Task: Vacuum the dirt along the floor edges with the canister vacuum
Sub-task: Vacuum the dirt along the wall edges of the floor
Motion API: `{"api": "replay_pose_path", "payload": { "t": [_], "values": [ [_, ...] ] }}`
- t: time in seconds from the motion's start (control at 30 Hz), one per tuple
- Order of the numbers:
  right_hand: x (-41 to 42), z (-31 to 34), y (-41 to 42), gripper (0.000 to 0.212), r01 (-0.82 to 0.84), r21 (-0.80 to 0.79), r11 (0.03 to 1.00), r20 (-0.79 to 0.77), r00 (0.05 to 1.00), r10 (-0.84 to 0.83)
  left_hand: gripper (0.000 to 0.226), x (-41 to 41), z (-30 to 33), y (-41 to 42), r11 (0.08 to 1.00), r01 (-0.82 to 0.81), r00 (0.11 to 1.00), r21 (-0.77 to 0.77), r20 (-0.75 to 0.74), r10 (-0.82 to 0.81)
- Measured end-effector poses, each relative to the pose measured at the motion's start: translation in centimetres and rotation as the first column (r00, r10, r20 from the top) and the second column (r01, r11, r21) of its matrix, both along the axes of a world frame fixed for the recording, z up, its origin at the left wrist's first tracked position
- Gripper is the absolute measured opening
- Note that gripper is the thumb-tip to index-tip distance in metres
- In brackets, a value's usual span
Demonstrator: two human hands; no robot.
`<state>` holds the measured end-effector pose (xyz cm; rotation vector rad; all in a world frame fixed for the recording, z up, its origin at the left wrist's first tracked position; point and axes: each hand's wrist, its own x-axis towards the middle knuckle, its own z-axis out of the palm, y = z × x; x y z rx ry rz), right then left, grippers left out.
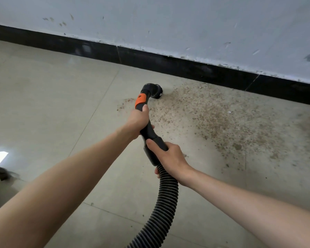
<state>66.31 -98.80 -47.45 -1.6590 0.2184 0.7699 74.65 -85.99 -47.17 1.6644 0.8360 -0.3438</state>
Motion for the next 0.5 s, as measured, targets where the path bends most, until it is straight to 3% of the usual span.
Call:
{"api": "replay_pose_path", "payload": {
  "t": [0.27,0.5],
  "values": [
    [0.3,-0.3,-1.2,0.041,0.115,0.007,0.993,0.001,0.993,-0.115,0.037,1.4,-0.1,-2.3,0.993,0.117,0.993,0.03,0.003,-0.117],
    [2.3,-0.3,4.6,0.037,-0.092,0.032,0.995,0.023,0.996,0.091,0.042,1.0,-0.4,4.9,0.991,-0.108,0.994,0.083,0.037,0.105]
  ]
}}
